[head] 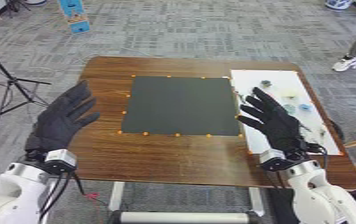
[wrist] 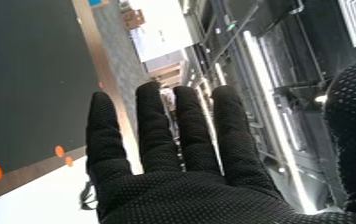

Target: Arrange flowers

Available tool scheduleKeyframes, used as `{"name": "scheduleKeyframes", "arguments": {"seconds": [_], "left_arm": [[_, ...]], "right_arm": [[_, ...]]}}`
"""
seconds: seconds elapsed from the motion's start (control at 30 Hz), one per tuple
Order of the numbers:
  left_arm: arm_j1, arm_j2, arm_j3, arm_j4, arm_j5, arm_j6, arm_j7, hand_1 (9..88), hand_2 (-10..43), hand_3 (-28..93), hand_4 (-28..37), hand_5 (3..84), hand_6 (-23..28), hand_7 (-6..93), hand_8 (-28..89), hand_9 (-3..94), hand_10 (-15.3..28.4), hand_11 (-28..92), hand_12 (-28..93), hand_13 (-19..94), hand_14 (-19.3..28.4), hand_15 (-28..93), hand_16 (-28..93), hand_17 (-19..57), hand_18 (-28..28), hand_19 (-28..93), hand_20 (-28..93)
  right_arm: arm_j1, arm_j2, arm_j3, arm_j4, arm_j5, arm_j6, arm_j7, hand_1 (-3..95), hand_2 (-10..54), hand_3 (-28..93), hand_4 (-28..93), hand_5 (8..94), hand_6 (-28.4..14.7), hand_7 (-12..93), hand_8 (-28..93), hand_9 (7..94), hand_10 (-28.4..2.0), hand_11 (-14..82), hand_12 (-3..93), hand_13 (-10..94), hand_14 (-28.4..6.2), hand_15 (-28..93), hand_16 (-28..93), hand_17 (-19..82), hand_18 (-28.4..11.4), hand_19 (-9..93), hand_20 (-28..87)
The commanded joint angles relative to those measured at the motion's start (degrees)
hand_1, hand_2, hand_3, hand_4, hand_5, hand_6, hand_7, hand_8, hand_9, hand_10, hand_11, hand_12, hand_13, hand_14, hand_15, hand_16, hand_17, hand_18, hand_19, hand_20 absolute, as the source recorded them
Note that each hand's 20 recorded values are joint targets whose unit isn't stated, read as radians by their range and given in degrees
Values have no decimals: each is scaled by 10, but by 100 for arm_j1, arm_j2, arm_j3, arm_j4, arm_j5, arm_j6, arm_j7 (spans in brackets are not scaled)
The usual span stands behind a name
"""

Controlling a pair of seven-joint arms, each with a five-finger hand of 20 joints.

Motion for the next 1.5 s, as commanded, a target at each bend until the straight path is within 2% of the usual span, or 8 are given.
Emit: {"name": "scheduleKeyframes", "arguments": {"seconds": [0.03, 0.27, 0.33, 0.47, 0.63, 0.73, 1.0, 1.5], "left_arm": [[126, -147, 94, 8, -11, 121, -45, 265, -95, 666, -283, 226, 15, 165, -88, 175, 87, 114, 188, 150, 113, 95, 73, -113, 204, 382, 77], [192, -251, 67, -32, 13, 82, -206, 266, -95, 667, -283, 227, 15, 167, -89, 176, 88, 115, 186, 150, 114, 97, 72, -112, 203, 381, 77], [124, -294, 208, -30, 47, 318, 149, 265, -95, 668, -283, 228, 16, 167, -89, 177, 88, 114, 185, 151, 114, 97, 72, -112, 203, 381, 77], [335, -273, -170, -210, 80, 268, -18, 263, -95, 673, -283, 234, 16, 170, -90, 182, 88, 118, 184, 157, 114, 105, 72, -112, 204, 383, 78], [-7, -274, 113, -30, 148, -49, -138, 265, -95, 674, -283, 236, 17, 170, -92, 186, 89, 119, 181, 159, 115, 105, 68, -111, 203, 381, 77], [-27, -266, 117, -60, 440, -74, -295, 265, -95, 671, -283, 230, 16, 168, -91, 182, 87, 118, 180, 155, 115, 103, 67, -113, 203, 381, 77], [468, -320, -235, -236, 233, 240, -163, 263, -95, 672, -283, 234, 16, 167, -89, 185, 90, 119, 181, 158, 117, 108, 69, -113, 204, 383, 77], [440, -307, -264, -237, 247, 105, -207, 262, -95, 672, -283, 239, 19, 164, -88, 192, 93, 126, 176, 164, 122, 125, 61, -112, 205, 388, 78]], "right_arm": [[82, -3, -89, 53, 53, 35, -21, 185, -94, 819, -244, 323, -26, 105, -78, 332, -103, 52, 213, 243, -112, 149, 272, 31, -213, 397, 189], [-453, -154, 43, -159, 113, 388, 5, 185, -93, 820, -243, 326, -25, 105, -77, 337, -102, 53, 214, 250, -112, 156, 274, 31, -214, 402, 193], [-282, -15, -157, -231, 138, 1089, -298, 192, -94, 820, -246, 336, -27, 113, -79, 349, -106, 66, 215, 264, -112, 179, 276, 36, -216, 421, 201], [612, 542, -1058, -290, -1544, 3475, 137, 224, -95, 796, -281, 380, -28, 181, -113, 407, -121, 160, 198, 340, -107, 367, 192, 87, -214, 527, 244], [1382, 1423, -1913, -202, -5451, 5357, 2307, 441, -95, 548, -283, 491, -14, 306, -151, 560, -120, 391, 232, 508, -99, 650, 171, 236, -186, 773, 381], [1353, 1958, -2102, -225, -7770, 5445, 3631, 500, -95, 467, -283, 531, -4, 377, -155, 595, -118, 464, 257, 565, -96, 741, 204, 294, -180, 866, 435], [1297, 2775, -2132, -615, -8312, 5642, 3997, 524, -95, 408, -283, 574, 1, 452, -167, 629, -120, 584, 351, 600, -100, 780, 274, 324, -184, 907, 490], [260, 2917, -1212, -1142, -7972, 2841, 4428, 525, -92, 90, -146, 744, 17, 396, -148, 789, -112, 518, 320, 746, -74, 785, 307, 492, -186, 932, 661]]}}
